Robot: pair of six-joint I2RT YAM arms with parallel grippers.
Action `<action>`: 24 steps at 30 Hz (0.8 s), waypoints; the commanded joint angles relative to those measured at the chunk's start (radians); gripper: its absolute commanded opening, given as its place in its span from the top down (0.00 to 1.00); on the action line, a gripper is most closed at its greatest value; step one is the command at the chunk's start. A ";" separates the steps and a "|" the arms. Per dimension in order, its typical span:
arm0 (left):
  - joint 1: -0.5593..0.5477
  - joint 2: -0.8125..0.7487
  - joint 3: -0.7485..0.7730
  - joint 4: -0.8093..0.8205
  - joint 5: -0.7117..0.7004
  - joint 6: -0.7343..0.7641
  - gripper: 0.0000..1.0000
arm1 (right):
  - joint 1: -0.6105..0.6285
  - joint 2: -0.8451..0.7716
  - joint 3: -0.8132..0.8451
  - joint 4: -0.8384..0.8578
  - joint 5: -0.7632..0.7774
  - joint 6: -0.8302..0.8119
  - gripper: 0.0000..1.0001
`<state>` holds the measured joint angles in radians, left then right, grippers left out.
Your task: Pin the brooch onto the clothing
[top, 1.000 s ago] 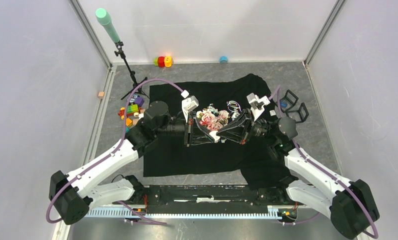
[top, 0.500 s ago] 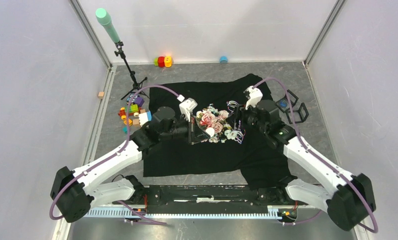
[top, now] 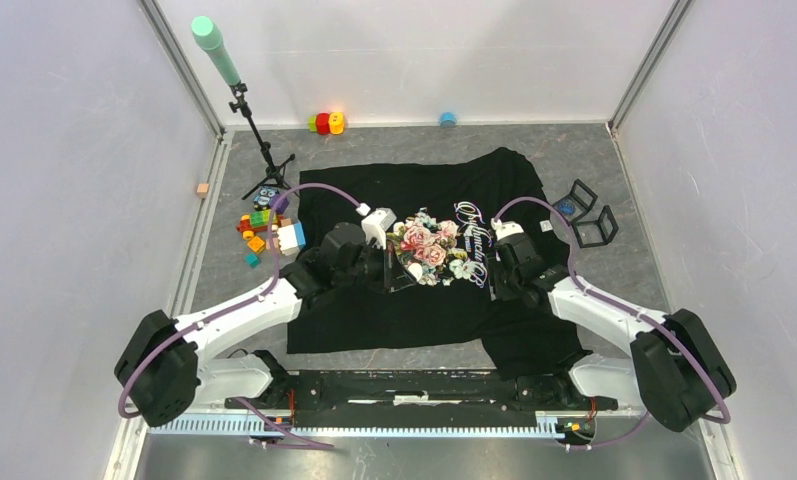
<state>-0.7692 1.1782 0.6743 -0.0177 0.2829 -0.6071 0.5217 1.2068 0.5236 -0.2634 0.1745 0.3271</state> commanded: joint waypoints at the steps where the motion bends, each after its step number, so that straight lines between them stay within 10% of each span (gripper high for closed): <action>1: -0.006 0.022 -0.010 0.106 0.016 -0.036 0.98 | 0.002 0.031 -0.012 0.093 0.001 -0.006 0.55; 13: -0.016 0.063 -0.014 0.117 0.006 -0.035 0.98 | 0.003 0.055 -0.067 0.184 -0.053 0.009 0.61; 24: -0.040 0.106 0.017 0.094 -0.028 -0.013 0.98 | 0.003 0.047 -0.090 0.184 -0.058 0.015 0.99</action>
<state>-0.7933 1.2602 0.6640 0.0559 0.2874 -0.6182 0.5217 1.2575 0.4606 -0.0658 0.1356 0.3302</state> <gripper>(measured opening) 0.047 0.051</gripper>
